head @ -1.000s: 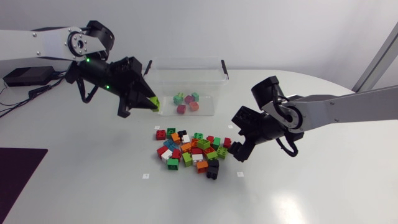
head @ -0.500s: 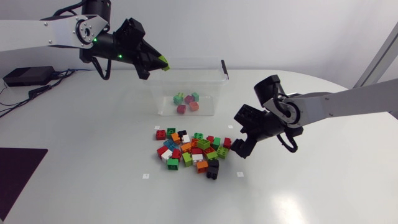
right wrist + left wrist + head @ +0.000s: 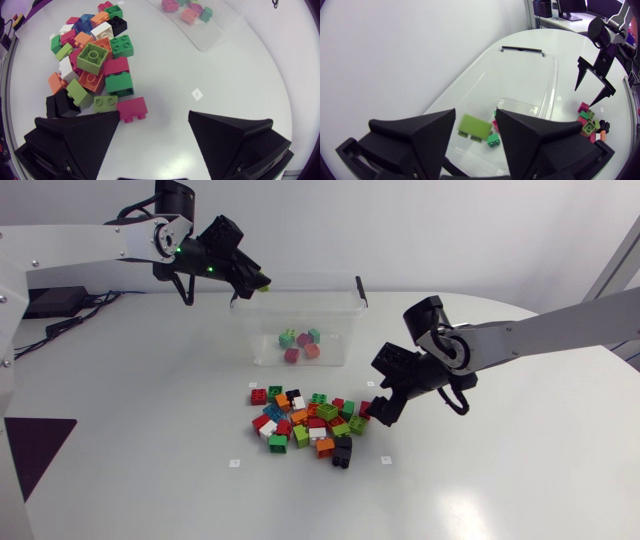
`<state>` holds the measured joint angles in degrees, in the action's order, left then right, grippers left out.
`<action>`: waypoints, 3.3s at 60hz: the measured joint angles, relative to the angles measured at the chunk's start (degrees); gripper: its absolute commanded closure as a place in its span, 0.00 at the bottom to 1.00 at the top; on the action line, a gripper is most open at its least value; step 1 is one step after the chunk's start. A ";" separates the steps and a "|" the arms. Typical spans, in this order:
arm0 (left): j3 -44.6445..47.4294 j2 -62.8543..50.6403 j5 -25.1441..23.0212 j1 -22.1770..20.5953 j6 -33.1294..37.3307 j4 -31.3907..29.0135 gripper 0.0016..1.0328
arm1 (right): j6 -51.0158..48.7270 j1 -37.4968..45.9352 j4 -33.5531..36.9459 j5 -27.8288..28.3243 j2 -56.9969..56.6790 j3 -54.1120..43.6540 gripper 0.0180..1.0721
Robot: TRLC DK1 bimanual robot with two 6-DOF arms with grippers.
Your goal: Place the duplo bricks in the container
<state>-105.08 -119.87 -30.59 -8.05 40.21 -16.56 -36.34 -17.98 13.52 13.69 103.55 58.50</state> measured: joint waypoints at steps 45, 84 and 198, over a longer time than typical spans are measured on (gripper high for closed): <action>18.01 22.32 0.46 0.00 0.17 0.37 0.05 | -4.68 -1.20 4.11 2.40 3.69 3.04 0.11; 40.30 37.22 -0.63 3.89 11.74 -1.97 0.05 | -6.58 -0.09 5.38 2.56 5.25 6.21 0.14; 47.15 12.04 6.67 -5.44 24.28 2.45 0.11 | -7.89 3.10 8.76 3.04 7.39 12.59 0.14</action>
<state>-57.93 -107.83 -23.92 -13.50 64.49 -14.11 -44.23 -14.87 22.28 16.73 110.93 71.09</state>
